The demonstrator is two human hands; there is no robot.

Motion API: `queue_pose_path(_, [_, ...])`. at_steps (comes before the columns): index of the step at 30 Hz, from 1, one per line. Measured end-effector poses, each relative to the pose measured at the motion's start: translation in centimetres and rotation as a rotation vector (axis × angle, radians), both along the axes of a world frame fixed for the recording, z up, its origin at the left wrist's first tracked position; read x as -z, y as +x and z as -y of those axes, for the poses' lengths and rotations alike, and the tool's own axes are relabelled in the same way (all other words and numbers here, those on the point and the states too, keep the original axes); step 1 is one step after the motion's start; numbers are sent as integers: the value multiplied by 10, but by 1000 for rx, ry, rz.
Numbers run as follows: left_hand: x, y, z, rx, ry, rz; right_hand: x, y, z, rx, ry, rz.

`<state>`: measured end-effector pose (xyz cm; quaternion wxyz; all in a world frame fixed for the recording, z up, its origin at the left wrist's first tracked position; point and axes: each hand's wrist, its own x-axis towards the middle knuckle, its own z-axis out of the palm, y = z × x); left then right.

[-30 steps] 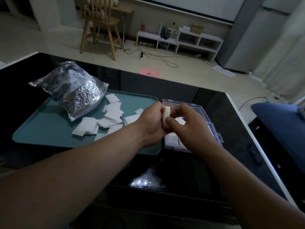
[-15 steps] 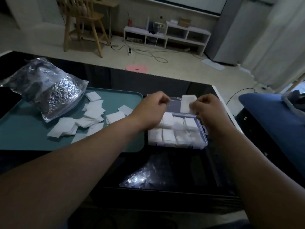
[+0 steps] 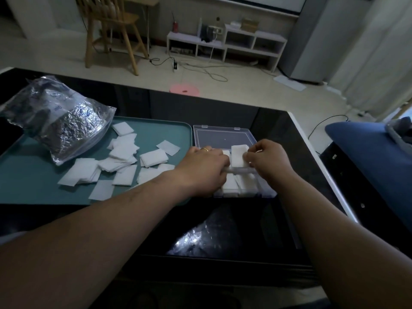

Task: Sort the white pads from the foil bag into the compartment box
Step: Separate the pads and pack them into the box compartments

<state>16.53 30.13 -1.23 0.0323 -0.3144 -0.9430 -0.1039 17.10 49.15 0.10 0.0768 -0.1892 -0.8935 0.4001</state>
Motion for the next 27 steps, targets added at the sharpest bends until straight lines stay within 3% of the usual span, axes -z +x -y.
queue_pose_path(9, [3, -3, -2, -13, 40, 23, -1, -14, -1, -52, 38, 94])
queue_pose_path(13, [2, -3, -3, -16, 30, 4, 6, -14, 0, -46, 301, 128])
queue_pose_path(17, [6, -3, -4, 52, 27, -44, 10, -6, 2, -58, 473, 24])
queue_pose_path(21, [7, -1, -2, 132, -107, 94, 14, 2, 4, -159, 519, -28])
queue_pose_path(27, [6, -4, -2, 126, -89, 147, 10, 2, 8, -151, 546, -17])
